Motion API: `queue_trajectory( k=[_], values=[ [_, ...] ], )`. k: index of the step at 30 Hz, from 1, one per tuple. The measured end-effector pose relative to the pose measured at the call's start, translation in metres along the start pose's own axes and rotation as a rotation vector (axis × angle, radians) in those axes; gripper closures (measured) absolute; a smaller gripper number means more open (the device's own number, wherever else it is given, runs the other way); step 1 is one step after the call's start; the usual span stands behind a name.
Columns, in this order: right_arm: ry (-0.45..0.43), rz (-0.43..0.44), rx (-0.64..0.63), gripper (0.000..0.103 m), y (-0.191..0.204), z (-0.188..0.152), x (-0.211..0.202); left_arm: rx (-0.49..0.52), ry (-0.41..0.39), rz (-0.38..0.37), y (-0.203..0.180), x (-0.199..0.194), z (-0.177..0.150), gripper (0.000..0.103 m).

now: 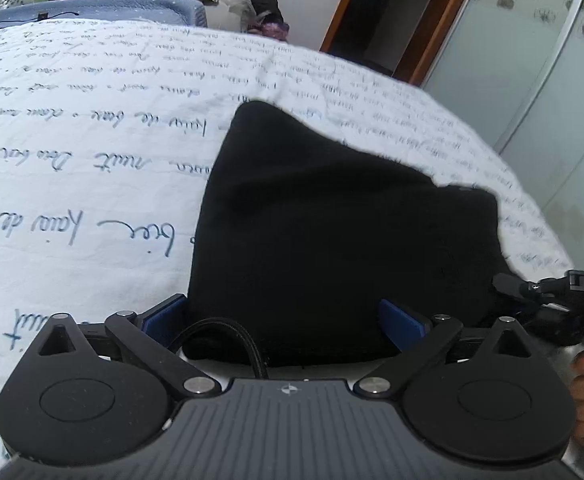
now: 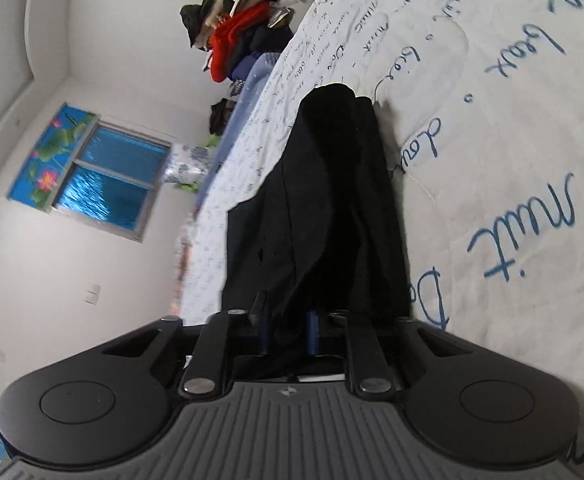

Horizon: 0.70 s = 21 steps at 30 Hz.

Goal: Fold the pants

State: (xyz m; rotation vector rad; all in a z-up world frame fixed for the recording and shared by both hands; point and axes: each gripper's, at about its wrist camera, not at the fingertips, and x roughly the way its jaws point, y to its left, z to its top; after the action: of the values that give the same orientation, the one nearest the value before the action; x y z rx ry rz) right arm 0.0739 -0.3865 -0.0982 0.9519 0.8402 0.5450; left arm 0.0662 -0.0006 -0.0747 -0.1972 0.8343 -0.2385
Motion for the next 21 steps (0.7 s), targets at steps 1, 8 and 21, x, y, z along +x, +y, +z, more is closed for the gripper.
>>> queue_trajectory(
  k=[1, 8, 21],
  values=[
    [0.002, -0.004, -0.017, 0.096, 0.003, 0.0, -0.001, -0.005, -0.006, 0.011, 0.0, 0.002, 0.0, 0.0],
    [0.017, -0.122, -0.155, 0.098, 0.018, 0.01, -0.023, 0.034, -0.006, 0.022, -0.002, 0.005, 0.0, 0.001],
    [-0.251, -0.03, -0.045, 0.09, 0.023, 0.019, -0.075, 0.007, -0.2, -0.056, 0.005, -0.048, 0.016, 0.005]
  ],
)
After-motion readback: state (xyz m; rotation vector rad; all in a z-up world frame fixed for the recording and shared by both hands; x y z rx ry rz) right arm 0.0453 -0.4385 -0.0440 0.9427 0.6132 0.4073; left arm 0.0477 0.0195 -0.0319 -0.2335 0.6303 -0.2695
